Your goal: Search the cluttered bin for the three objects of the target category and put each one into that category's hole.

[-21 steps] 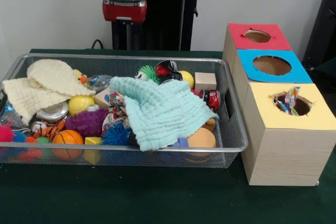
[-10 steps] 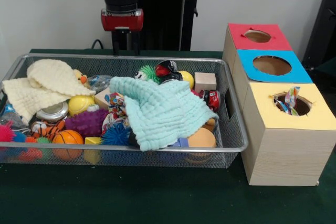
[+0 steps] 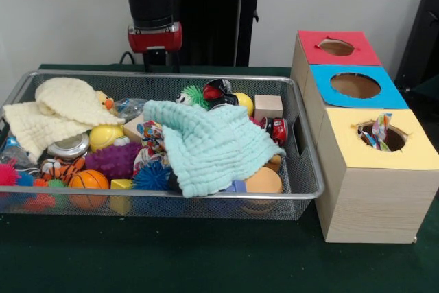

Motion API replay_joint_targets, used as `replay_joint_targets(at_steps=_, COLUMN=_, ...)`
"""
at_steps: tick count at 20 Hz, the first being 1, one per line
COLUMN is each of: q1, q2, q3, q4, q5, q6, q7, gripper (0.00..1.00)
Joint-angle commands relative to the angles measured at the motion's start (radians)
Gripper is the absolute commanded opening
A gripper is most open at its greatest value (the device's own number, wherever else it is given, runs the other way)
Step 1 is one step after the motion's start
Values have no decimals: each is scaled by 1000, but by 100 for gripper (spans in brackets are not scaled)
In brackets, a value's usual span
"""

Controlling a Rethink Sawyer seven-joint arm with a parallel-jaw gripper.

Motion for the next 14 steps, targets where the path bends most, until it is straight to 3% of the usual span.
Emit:
replay_joint_targets(at_steps=1, q1=-17, q2=16, q3=123, q4=-149, q5=-62, q6=94, q7=-57, gripper=100)
replay_joint_targets(at_steps=3, q1=-36, q2=-17, q3=146, q4=-123, q5=-50, q6=126, q7=-72, gripper=100)
replay_joint_targets(at_steps=7, q1=-110, q2=-150, q3=242, q4=-8, q5=31, q6=242, q7=-127, gripper=100)
replay_joint_targets(at_steps=14, q1=-107, q2=-345, q3=343, q4=120, q5=176, q6=368, q7=-109, gripper=100)
